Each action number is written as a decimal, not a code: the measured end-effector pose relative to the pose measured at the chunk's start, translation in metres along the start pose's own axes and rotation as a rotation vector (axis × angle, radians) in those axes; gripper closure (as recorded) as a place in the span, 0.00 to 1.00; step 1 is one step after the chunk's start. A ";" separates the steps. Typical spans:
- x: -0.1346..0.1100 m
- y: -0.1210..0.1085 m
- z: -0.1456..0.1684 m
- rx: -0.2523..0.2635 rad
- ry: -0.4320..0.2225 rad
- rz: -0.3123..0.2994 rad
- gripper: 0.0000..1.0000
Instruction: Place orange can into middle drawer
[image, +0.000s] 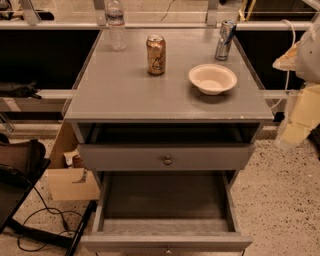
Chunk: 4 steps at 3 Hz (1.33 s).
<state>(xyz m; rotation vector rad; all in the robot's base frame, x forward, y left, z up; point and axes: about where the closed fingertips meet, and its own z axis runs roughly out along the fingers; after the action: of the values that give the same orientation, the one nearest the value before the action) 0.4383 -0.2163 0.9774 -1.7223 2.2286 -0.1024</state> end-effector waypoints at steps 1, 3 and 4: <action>0.000 0.000 0.000 0.000 0.000 0.000 0.00; -0.008 -0.053 0.034 0.073 -0.283 0.074 0.00; -0.068 -0.132 0.056 0.174 -0.683 0.075 0.00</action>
Offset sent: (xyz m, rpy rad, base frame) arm 0.0816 0.0031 -0.0089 0.3661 -0.2366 -0.0271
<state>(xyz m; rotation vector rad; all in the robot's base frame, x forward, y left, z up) 0.5924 -0.1794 0.9713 -1.3150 1.7131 0.2641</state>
